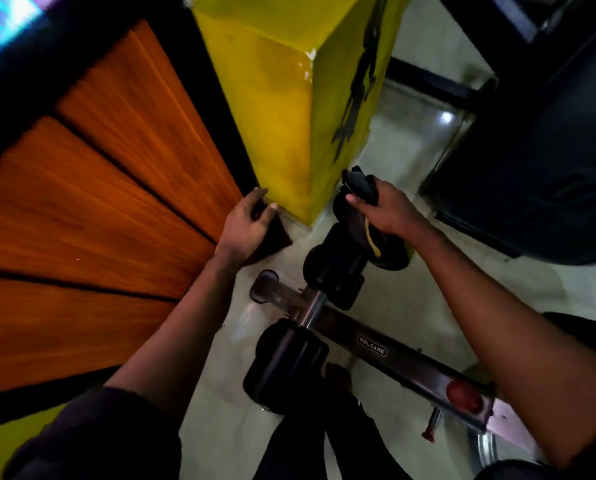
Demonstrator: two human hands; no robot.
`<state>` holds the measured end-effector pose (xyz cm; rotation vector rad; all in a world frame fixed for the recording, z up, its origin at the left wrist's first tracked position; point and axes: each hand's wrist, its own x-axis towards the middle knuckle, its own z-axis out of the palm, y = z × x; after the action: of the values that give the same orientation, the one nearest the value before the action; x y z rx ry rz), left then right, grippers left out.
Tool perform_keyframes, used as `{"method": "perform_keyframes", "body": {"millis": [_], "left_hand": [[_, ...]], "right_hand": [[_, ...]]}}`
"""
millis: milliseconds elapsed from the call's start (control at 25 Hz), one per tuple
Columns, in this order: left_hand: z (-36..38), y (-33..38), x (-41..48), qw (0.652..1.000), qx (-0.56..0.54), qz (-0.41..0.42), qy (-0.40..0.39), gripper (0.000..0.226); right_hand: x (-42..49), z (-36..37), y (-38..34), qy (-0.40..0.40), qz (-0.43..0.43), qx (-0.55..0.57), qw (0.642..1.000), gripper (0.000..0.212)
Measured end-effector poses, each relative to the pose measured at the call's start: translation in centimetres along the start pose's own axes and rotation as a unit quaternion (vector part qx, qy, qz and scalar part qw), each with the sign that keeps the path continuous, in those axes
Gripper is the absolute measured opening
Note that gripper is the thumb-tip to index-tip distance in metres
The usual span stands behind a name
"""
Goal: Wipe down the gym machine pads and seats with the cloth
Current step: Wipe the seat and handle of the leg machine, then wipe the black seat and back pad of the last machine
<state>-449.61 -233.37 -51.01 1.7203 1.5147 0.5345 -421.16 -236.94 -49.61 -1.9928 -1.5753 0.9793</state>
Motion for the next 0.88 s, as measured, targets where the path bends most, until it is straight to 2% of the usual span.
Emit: {"method": "perform_keyframes", "body": {"millis": [160, 320, 520, 720, 880], "left_hand": [[-9.7, 1.5, -3.4, 0.997, 0.049, 0.013, 0.058, 0.061], [-16.8, 3.4, -7.8, 0.987, 0.102, 0.019, 0.124, 0.057], [-21.7, 4.9, -16.3, 0.965, 0.109, -0.028, 0.237, 0.056], [-24.6, 5.0, -26.2, 0.929, 0.129, -0.090, 0.335, 0.050], [-26.7, 4.4, -36.1, 0.891, 0.126, -0.152, 0.410, 0.047]], "right_hand": [[-0.4, -2.4, -10.0, -0.055, -0.117, -0.056, 0.990, 0.056], [-0.6, -3.2, -17.9, -0.082, -0.222, -0.088, 0.967, 0.076], [-2.5, -2.3, -27.0, -0.116, -0.355, -0.108, 0.921, 0.054], [-6.5, 1.2, -34.6, -0.184, -0.451, -0.128, 0.864, 0.058], [-13.3, 5.5, -40.3, -0.237, -0.517, -0.135, 0.811, 0.057]]}}
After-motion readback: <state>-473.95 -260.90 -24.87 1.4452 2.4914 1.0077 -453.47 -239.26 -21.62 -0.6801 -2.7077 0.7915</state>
